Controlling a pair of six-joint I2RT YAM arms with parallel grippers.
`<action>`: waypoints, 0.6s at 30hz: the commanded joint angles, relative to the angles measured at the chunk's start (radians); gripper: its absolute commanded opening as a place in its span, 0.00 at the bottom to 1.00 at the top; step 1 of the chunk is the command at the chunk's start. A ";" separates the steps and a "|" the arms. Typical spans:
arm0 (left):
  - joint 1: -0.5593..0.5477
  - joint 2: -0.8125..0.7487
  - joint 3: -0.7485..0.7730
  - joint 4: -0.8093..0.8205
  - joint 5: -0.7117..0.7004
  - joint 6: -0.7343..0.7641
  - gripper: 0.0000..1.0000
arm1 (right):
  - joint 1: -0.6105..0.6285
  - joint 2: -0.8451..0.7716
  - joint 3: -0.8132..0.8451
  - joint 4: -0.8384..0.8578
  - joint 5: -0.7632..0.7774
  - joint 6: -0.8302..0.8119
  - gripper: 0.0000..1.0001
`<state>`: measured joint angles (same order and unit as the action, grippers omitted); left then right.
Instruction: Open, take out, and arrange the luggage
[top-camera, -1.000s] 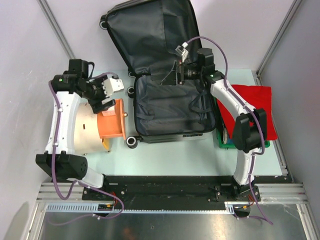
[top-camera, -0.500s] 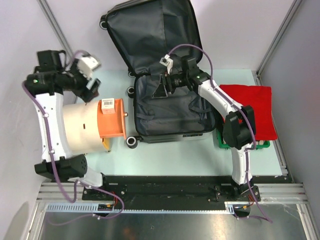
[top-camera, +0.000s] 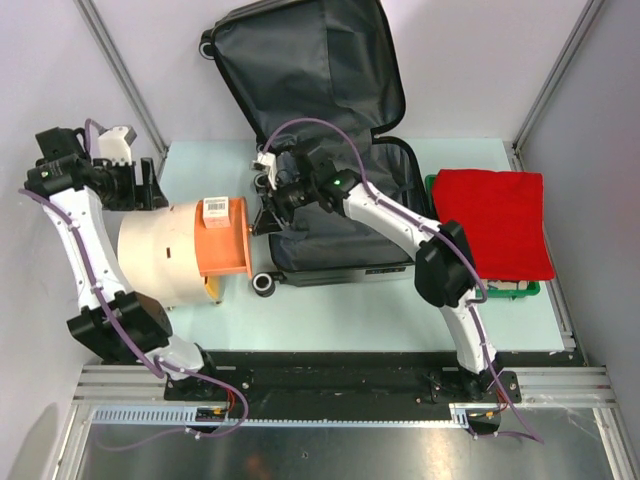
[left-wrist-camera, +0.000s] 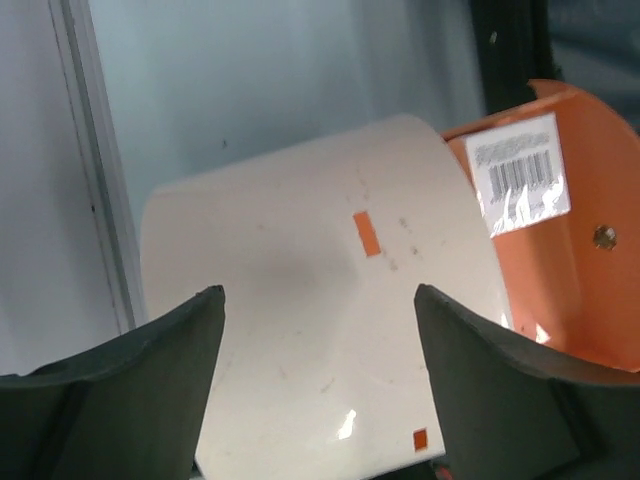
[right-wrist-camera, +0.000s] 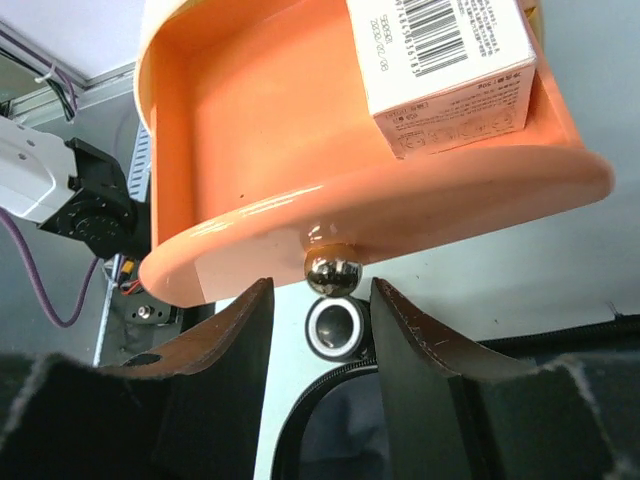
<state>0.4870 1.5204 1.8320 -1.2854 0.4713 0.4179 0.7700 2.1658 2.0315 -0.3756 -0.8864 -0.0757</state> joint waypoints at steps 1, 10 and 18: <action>-0.033 -0.011 0.065 0.089 0.092 -0.063 0.78 | -0.003 0.029 0.075 0.043 0.021 -0.012 0.48; -0.284 0.268 0.323 0.130 -0.103 0.005 0.67 | -0.014 0.002 0.038 0.027 0.032 -0.018 0.49; -0.393 0.276 0.215 0.129 -0.100 0.085 0.66 | -0.035 -0.034 -0.037 0.090 0.030 0.060 0.50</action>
<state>0.1261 1.8538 2.1021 -1.1549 0.3752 0.4492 0.7441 2.1998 2.0140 -0.3378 -0.8600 -0.0521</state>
